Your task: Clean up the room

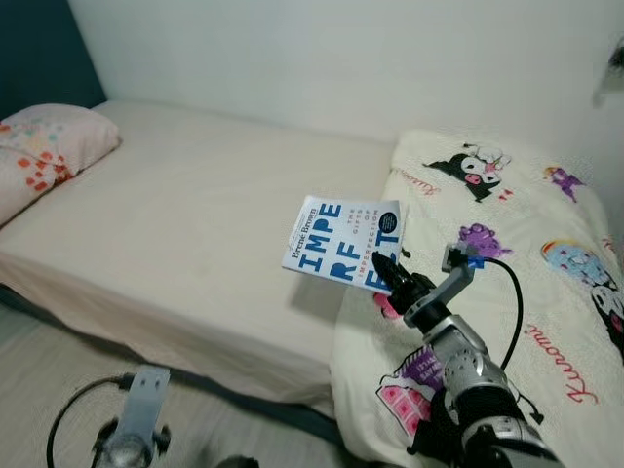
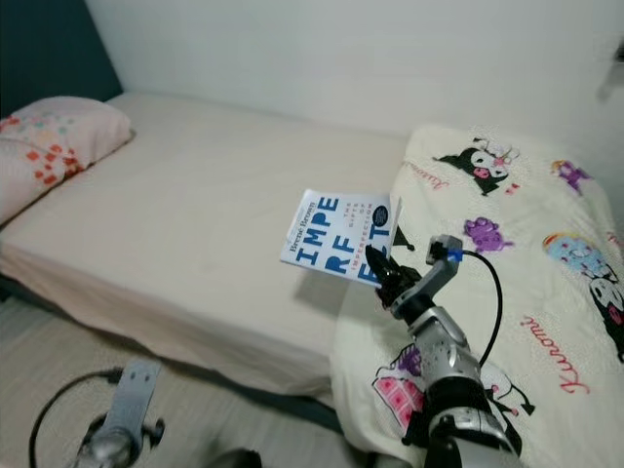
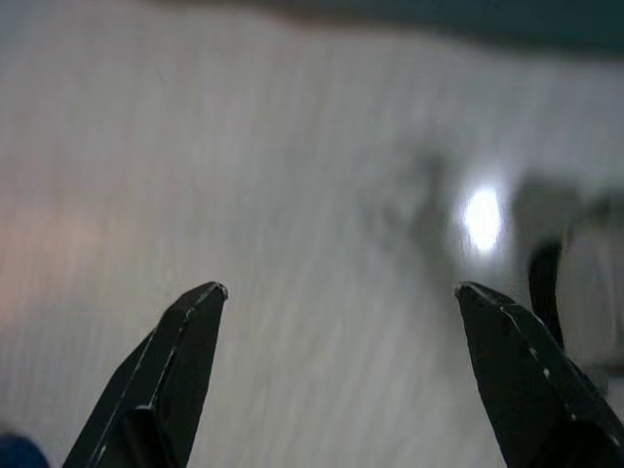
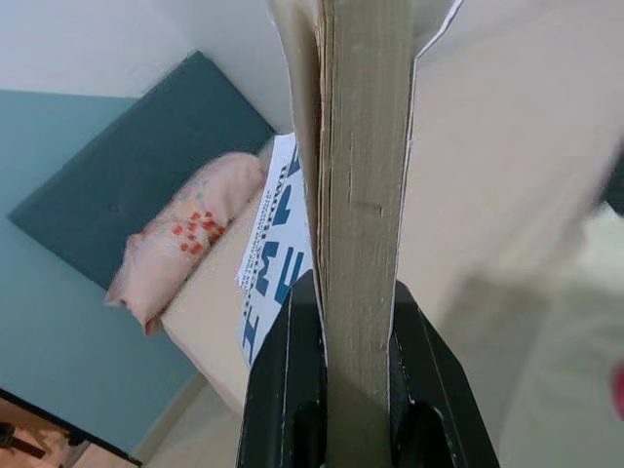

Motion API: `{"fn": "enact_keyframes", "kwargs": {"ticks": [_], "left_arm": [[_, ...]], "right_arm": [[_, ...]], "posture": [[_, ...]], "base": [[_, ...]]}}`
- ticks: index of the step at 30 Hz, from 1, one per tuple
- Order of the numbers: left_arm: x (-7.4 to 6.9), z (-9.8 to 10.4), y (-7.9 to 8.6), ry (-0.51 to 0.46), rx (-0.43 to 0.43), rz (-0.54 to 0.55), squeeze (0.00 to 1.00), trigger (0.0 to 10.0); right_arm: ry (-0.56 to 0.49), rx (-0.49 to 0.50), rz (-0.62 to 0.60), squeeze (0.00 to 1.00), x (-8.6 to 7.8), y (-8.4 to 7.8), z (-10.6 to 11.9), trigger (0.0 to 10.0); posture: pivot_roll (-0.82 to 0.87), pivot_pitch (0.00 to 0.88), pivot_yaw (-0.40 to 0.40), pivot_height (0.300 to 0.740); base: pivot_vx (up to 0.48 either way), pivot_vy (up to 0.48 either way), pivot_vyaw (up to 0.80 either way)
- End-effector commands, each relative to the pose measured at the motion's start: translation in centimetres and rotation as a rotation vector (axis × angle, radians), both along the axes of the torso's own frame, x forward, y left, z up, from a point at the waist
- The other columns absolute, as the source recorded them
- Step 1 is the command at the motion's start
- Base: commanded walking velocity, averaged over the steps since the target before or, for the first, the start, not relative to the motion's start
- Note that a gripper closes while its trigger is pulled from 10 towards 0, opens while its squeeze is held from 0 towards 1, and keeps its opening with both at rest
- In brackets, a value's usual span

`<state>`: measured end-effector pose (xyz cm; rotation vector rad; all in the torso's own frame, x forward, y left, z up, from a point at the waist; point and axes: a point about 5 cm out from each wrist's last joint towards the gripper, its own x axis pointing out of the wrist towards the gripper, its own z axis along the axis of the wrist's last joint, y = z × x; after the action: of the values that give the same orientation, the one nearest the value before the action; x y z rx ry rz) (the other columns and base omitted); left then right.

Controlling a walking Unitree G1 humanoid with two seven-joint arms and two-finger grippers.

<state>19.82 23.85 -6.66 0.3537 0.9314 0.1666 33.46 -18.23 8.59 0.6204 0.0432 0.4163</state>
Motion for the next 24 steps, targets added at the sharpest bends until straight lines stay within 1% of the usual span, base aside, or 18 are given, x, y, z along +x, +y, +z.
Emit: {"fn": "enact_keyframes", "kwargs": {"ticks": [1, 3, 4, 5, 6, 7, 8, 9, 10, 11, 13, 15, 18, 19, 20, 21, 23, 24], "left_arm": [[-1.1, -0.7, -0.3, 0.058, -0.001, -0.022, 0.0, 10.0], [-1.1, -0.7, -0.3, 0.058, -0.001, -0.022, 0.0, 10.0], [-1.7, -1.1, -0.4, 0.084, 0.0, -0.032, 0.0, 10.0], [-1.7, -1.1, -0.4, 0.084, 0.0, -0.032, 0.0, 10.0], [-2.7, -1.5, -0.5, 0.121, 0.002, -0.049, 0.0, 10.0], [-2.7, -1.5, -0.5, 0.121, 0.002, -0.049, 0.0, 10.0], [-3.3, -1.9, -0.7, 0.15, 0.003, -0.068, 0.0, 10.0], [-3.3, -1.9, -0.7, 0.15, 0.003, -0.068, 0.0, 10.0], [-3.7, -2.1, -1.0, 0.17, 0.001, -0.089, 0.0, 10.0], [-3.7, -2.1, -1.0, 0.17, 0.001, -0.089, 0.0, 10.0], [-3.7, -2.2, -1.4, 0.178, -0.002, -0.13, 0.0, 10.0], [-3.7, -2.2, -1.4, 0.178, -0.002, -0.13, 0.0, 10.0], [-3.1, -2.1, -2.0, 0.166, -0.007, -0.156, 0.0, 10.0], [-3.1, -2.1, -2.0, 0.166, -0.007, -0.156, 0.0, 10.0], [-2.9, -2.0, -2.0, 0.162, -0.008, -0.156, 0.0, 10.0], [-2.9, -2.0, -2.0, 0.162, -0.008, -0.156, 0.0, 10.0], [-2.7, -1.9, -2.1, 0.159, -0.01, -0.156, 0.0, 10.0], [-2.7, -1.9, -2.1, 0.159, -0.01, -0.156, 0.0, 10.0]], "right_arm": [[-0.002, 0.004, 0.007, 0.0, 0.1, 0.4, 0.0, 0.0], [-0.002, 0.004, 0.007, 0.0, 0.1, 0.4, 0.0, 0.0], [0.011, 0.0, 0.003, 0.0, -0.1, 0.4, -0.3, 0.0], [0.011, 0.0, 0.003, 0.0, -0.1, 0.4, -0.3, 0.0], [0.033, -0.007, -0.001, 0.0, -0.4, 0.5, -0.9, 0.0], [0.033, -0.007, -0.001, 0.0, -0.4, 0.5, -0.9, 0.0], [0.053, -0.011, -0.002, 0.0, -0.6, 0.5, -1.4, 0.0], [0.053, -0.011, -0.002, 0.0, -0.6, 0.5, -1.4, 0.0], [0.076, -0.022, -0.001, 0.0, -0.9, 0.6, -2.0, 0.0], [0.076, -0.022, -0.001, 0.0, -0.9, 0.6, -2.0, 0.0], [0.113, -0.043, 0.011, 0.0, -1.5, 0.8, -3.0, 0.0], [0.113, -0.043, 0.011, 0.0, -1.5, 0.8, -3.0, 0.0], [0.173, -0.104, 0.026, 0.0, -2.4, 1.0, -4.5, 0.0], [0.173, -0.104, 0.026, 0.0, -2.4, 1.0, -4.5, 0.0], [0.208, -0.138, 0.022, 0.0, -2.9, 0.9, -5.2, 0.0], [0.208, -0.138, 0.022, 0.0, -2.9, 0.9, -5.2, 0.0], [0.254, -0.186, 0.014, 0.0, -3.5, 0.7, -6.3, 0.0], [0.254, -0.186, 0.014, 0.0, -3.5, 0.7, -6.3, 0.0]], "posture": [[0.02, 0.0, -0.002, 0.656], [0.02, 0.0, -0.002, 0.656], [0.02, 0.0, 0.0, 0.661], [0.02, 0.0, 0.0, 0.661], [0.02, 0.0, 0.001, 0.666], [0.02, 0.0, 0.001, 0.666], [0.02, 0.0, 0.001, 0.671], [0.02, 0.0, 0.001, 0.671], [0.02, 0.0, 0.001, 0.676], [0.02, 0.0, 0.001, 0.676], [0.02, 0.0, 0.0, 0.685], [0.02, 0.0, 0.0, 0.685], [0.02, 0.0, 0.002, 0.699], [0.02, 0.0, 0.002, 0.699], [0.01, 0.0, 0.004, 0.704], [0.01, 0.0, 0.004, 0.704], [0.01, 0.0, 0.004, 0.714], [0.01, 0.0, 0.004, 0.714]], "base": [[0.0, 0.0, 0.0], [0.0, 0.0, 0.0], [0.0, 0.0, 0.0], [0.0, 0.0, 0.0], [0.0, 0.0, 0.0], [0.0, 0.0, 0.0], [0.0, 0.0, 0.0], [0.0, 0.0, 0.0], [0.0, 0.0, 0.0], [0.0, 0.0, 0.0], [0.0, 0.0, 0.0], [0.0, 0.0, 0.0], [0.0, 0.0, 0.0], [0.0, 0.0, 0.0], [0.0, 0.0, 0.0], [0.0, 0.0, 0.0], [0.0, 0.0, 0.0], [0.0, 0.0, 0.0]]}}
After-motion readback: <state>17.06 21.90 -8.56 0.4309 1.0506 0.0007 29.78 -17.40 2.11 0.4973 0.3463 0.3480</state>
